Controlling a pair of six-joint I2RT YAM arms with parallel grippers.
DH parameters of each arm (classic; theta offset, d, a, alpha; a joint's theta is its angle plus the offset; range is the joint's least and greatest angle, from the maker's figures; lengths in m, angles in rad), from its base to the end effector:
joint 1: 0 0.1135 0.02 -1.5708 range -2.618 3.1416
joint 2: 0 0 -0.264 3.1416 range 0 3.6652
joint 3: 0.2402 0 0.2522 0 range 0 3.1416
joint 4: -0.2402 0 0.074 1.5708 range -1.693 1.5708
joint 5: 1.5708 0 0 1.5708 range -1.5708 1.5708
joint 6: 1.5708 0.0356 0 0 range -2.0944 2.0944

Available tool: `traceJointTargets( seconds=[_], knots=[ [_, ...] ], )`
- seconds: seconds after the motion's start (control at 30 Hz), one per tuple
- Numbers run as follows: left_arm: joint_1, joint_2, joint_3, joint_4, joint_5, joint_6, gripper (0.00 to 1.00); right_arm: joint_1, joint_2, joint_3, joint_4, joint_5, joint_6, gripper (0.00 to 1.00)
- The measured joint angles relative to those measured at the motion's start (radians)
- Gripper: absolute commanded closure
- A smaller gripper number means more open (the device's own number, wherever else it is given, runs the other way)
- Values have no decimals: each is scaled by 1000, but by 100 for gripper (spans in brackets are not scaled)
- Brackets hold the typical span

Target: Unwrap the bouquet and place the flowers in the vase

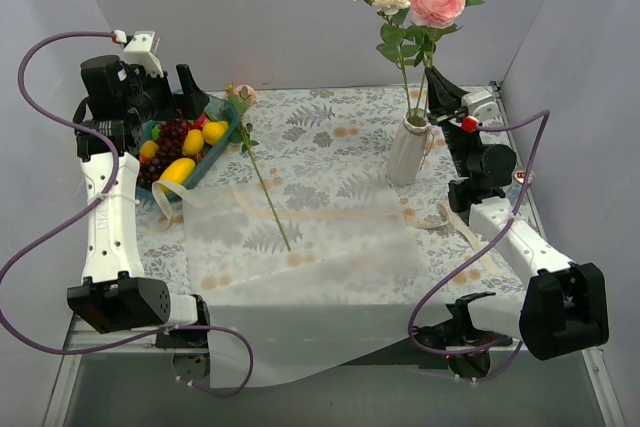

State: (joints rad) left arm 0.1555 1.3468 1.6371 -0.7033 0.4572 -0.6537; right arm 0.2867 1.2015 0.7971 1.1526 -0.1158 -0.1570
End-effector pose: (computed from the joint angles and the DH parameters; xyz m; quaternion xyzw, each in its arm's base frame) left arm 0.2750 0.0272 0.4560 -0.2070 0.7983 -0.3152 0.4697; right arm 0.2422 0.0757 0.3929 -0.1396 0.3777 0.0824 0.9116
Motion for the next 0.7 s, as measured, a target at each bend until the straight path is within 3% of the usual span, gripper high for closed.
traceJointTargets(
  seconds=[0.4, 0.43, 0.53, 0.7],
  knots=[
    [0, 28, 1, -46, 7, 34, 2, -23, 47, -108, 109, 45, 140, 97],
    [0, 31, 4, -53, 9, 37, 2, -23, 49, -109, 107, 49, 146, 83],
    [0, 39, 10, -66, 16, 42, 2, -23, 49, -107, 84, 73, 157, 58],
    [0, 39, 10, -75, 32, 46, 2, -24, 35, -47, -93, 164, 158, 33]
  ],
)
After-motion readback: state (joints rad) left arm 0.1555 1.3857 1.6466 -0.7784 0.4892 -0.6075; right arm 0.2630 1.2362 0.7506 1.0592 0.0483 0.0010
